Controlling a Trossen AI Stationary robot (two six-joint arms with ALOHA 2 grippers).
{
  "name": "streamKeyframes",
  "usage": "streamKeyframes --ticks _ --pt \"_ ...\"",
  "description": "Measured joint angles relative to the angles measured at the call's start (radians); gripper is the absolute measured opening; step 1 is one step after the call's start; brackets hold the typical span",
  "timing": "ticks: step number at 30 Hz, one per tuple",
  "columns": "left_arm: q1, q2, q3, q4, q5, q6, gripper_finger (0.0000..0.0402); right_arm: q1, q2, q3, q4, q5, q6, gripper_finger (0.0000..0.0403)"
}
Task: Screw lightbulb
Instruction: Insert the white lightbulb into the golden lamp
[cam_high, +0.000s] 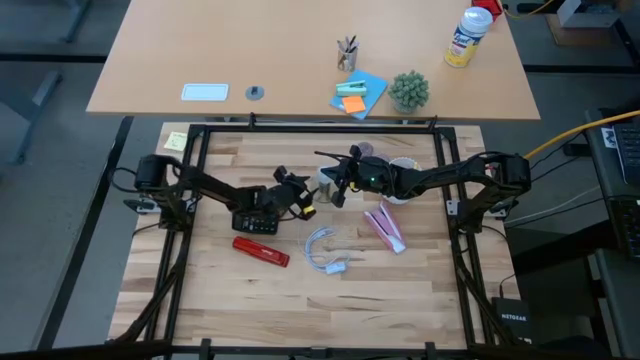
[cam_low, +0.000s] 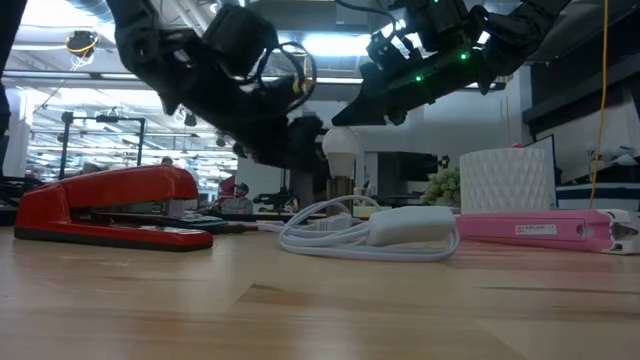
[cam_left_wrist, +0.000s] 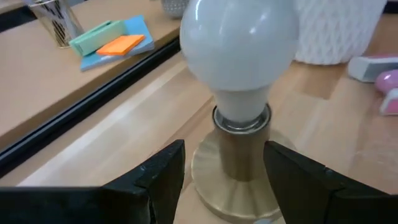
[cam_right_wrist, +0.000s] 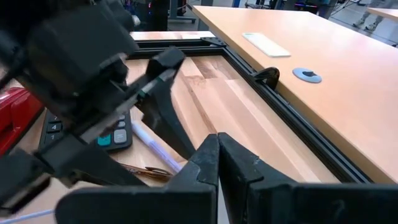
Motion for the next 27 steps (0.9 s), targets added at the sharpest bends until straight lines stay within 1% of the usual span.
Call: streamKeyframes --ticks 6,12,15,18,27 --pt "-0.053 -0.06 0.0 0.008 0.003 -0.002 0.021 0.0 0.0 0.0 0.0 0.0 0.0 0.0007" --pt "-0.103 -0.083 0.0 0.022 0.005 -0.002 0.0207 0.0 0.0 0.0 0.001 -0.001 0.0 0.0007" --pt "-0.117 -0.083 0.0 0.044 0.013 -0.003 0.0189 0.0 0.0 0.0 0.001 -0.001 0.0 0.0007" --pt "-0.113 -0.082 0.0 0.057 0.04 -0.012 0.0162 0.0 0.0 0.0 0.003 -0.001 0.0 0.0007" --pt "-0.045 -0.081 0.0 0.09 0.121 -0.099 0.0092 0.0 0.0 0.0 0.008 -0.008 0.0 0.0007"
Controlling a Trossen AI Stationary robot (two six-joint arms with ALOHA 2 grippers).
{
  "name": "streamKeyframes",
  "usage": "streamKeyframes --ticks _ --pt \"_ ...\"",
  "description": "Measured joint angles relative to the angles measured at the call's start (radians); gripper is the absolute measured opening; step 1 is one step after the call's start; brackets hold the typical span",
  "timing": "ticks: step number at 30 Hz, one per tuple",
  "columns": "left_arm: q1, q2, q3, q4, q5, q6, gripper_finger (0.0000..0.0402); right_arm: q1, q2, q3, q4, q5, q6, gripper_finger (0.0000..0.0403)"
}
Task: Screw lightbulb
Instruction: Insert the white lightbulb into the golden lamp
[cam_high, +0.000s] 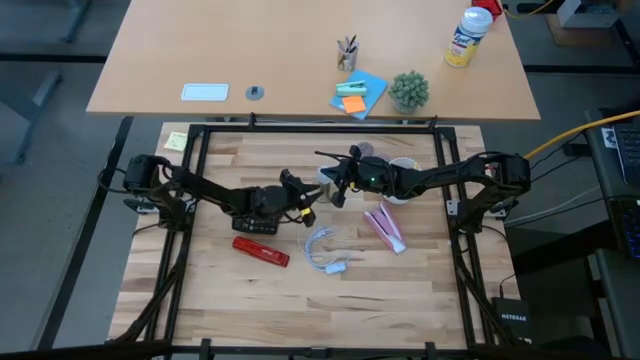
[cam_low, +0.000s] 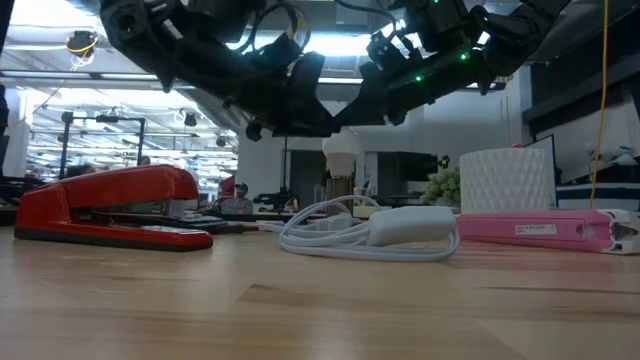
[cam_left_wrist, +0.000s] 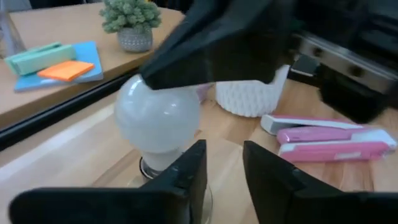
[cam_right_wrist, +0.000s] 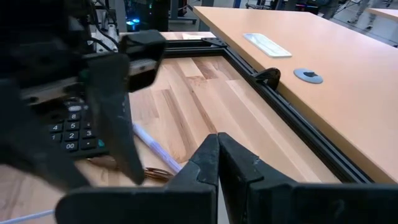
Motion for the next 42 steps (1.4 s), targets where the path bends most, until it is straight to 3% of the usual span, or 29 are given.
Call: streamKeyframes --ticks 15,35,42 --pt "0.065 0.0 0.0 -0.003 0.005 -0.021 0.0019 0.0 0.0 0.0 0.001 -0.023 0.0 0.0007" --pt "0.088 0.0 0.0 -0.008 -0.051 -0.06 0.0017 0.0 0.0 0.0 0.0 -0.025 0.0 0.0007" --pt "0.056 0.002 -0.001 -0.117 -0.054 -0.115 0.0017 0.001 0.002 -0.002 -0.009 -0.01 0.0 0.0007"
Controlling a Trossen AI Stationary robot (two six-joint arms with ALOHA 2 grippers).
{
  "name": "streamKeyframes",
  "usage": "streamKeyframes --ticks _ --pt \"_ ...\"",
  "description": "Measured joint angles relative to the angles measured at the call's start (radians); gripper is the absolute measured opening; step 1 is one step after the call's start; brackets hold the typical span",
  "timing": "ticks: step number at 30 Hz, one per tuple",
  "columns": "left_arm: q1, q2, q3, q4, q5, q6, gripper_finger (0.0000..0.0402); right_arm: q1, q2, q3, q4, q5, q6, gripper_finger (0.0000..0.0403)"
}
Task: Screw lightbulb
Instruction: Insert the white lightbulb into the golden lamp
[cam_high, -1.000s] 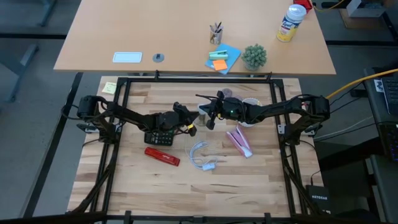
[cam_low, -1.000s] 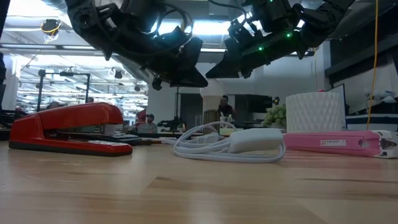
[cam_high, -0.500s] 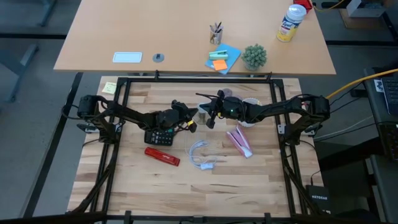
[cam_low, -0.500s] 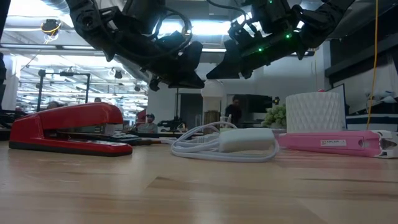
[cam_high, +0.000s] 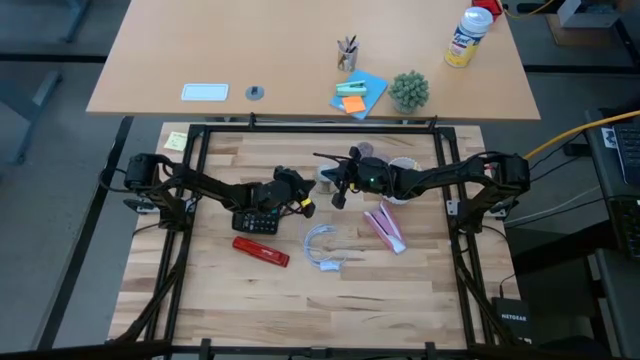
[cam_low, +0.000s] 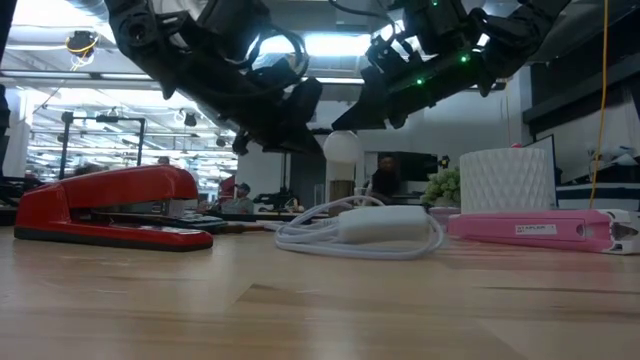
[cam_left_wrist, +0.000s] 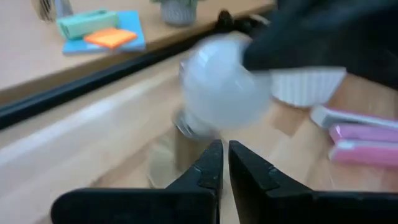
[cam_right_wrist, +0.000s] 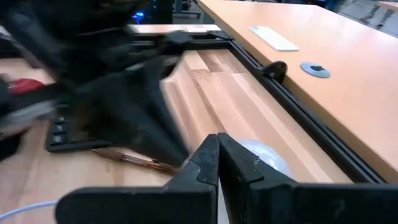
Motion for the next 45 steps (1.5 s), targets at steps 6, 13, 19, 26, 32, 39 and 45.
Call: streamKeyframes --ticks 6,13,19,26,32,39,45 --pt "-0.018 0.0 -0.002 -0.013 0.001 -0.006 0.0017 -0.001 0.0 0.0 0.0 0.003 0.0 0.0007" --pt "-0.019 0.0 -0.002 0.037 0.002 0.001 0.0017 -0.001 0.0 0.0 0.009 0.051 0.0 0.0007" --pt "-0.022 0.0 -0.002 0.109 0.004 0.052 0.0017 -0.002 0.0 0.0 0.045 0.088 -0.024 0.0007" --pt "-0.022 0.0 -0.002 0.115 0.016 0.054 0.0017 -0.025 0.0 0.0 0.061 0.086 -0.027 0.0007" --pt "-0.022 0.0 -0.002 0.112 0.019 0.054 0.0017 -0.034 0.0 0.001 0.059 0.077 -0.023 0.0007" --pt "-0.022 0.0 -0.002 0.11 0.093 0.092 0.0017 -0.034 -0.025 0.002 -0.013 0.06 -0.021 0.0007" --pt "-0.02 0.002 -0.002 0.112 0.324 0.237 0.0034 -0.033 -0.114 0.002 -0.14 -0.014 -0.02 0.0007"
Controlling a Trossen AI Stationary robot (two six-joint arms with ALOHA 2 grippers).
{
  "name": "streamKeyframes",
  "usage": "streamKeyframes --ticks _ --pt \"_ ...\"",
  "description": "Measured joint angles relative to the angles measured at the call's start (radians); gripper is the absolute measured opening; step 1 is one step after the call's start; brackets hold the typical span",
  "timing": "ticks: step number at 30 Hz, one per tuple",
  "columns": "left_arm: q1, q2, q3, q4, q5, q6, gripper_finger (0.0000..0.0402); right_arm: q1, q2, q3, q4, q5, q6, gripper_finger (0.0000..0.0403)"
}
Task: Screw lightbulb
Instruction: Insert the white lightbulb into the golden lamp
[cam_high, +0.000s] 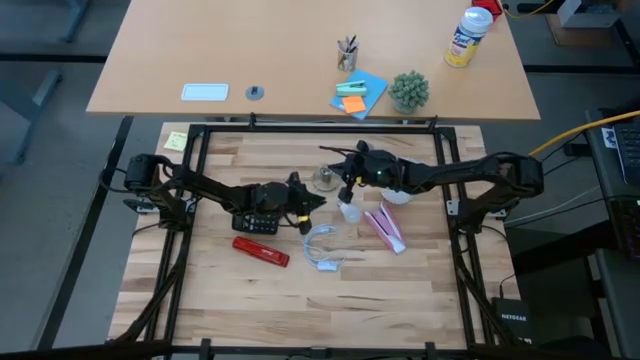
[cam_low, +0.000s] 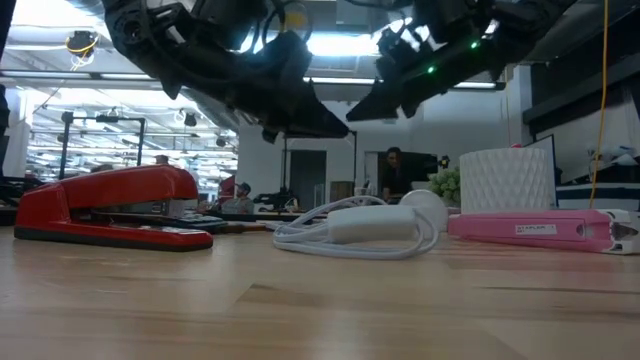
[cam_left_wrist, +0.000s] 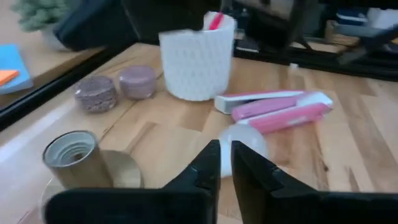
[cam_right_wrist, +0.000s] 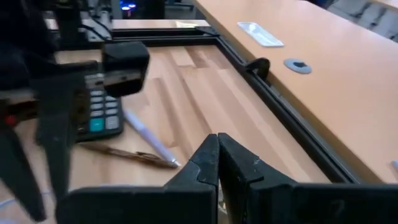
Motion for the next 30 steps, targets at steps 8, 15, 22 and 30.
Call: streamKeyframes --ticks 8,15,22,30 --pt "0.003 0.08 0.087 -0.03 0.007 0.058 0.0147 0.0 -0.183 0.001 -0.245 -0.022 0.08 0.0007" --pt "0.082 0.168 0.177 -0.046 -0.08 0.122 0.0185 0.0 -0.319 0.0 -0.547 -0.021 0.233 0.0007" --pt "0.16 0.204 0.177 -0.226 0.004 -0.035 0.0186 0.0 -0.335 0.0 -0.596 -0.013 0.23 0.0007" --pt "0.166 0.205 0.177 -0.341 -0.08 -0.052 0.0186 0.0 -0.331 0.0 -0.589 -0.012 0.23 0.0007"
